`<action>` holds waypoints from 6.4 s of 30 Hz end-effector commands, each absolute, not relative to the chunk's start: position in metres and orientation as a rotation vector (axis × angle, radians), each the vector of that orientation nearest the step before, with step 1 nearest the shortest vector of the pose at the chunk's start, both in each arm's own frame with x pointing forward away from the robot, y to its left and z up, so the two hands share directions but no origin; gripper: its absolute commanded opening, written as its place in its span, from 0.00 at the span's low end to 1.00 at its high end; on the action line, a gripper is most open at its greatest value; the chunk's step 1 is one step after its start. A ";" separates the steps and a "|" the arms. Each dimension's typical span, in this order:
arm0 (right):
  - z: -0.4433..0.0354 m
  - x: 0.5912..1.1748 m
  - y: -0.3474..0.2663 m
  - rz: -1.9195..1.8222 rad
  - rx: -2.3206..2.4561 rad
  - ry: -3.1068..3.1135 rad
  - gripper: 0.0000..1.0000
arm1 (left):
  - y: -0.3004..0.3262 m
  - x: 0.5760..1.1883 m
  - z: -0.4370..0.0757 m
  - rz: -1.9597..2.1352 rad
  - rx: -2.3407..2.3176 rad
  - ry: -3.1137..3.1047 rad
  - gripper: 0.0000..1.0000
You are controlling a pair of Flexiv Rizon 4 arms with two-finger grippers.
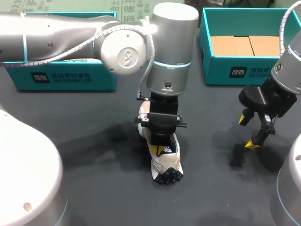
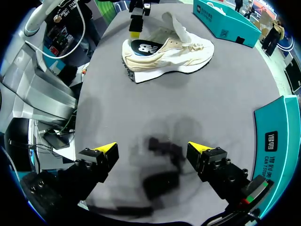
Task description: Take the shoe out of the shoebox, open the shoe tongue, remove and reinsert the insole, then place the shoe into the shoebox
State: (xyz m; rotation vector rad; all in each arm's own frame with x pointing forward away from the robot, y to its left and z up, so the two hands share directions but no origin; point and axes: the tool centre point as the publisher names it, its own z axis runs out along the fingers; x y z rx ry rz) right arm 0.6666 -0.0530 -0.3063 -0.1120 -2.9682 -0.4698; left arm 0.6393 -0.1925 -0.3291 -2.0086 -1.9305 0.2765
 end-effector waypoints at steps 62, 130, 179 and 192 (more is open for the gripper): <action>-0.307 0.665 -0.053 -0.468 -0.113 -2.971 1.00 | -0.227 0.658 -0.419 0.108 -2.015 -2.225 0.00; -0.307 0.665 -0.053 -0.468 -0.113 -2.971 1.00 | -0.203 0.687 -0.348 -0.180 -1.857 -2.508 1.00; -0.307 0.665 -0.053 -0.468 -0.113 -2.971 1.00 | -0.186 0.754 -0.298 0.159 -1.867 -2.443 0.25; -0.307 0.665 -0.053 -0.468 -0.113 -2.971 1.00 | -0.200 0.730 -0.334 0.218 -1.922 -2.340 0.28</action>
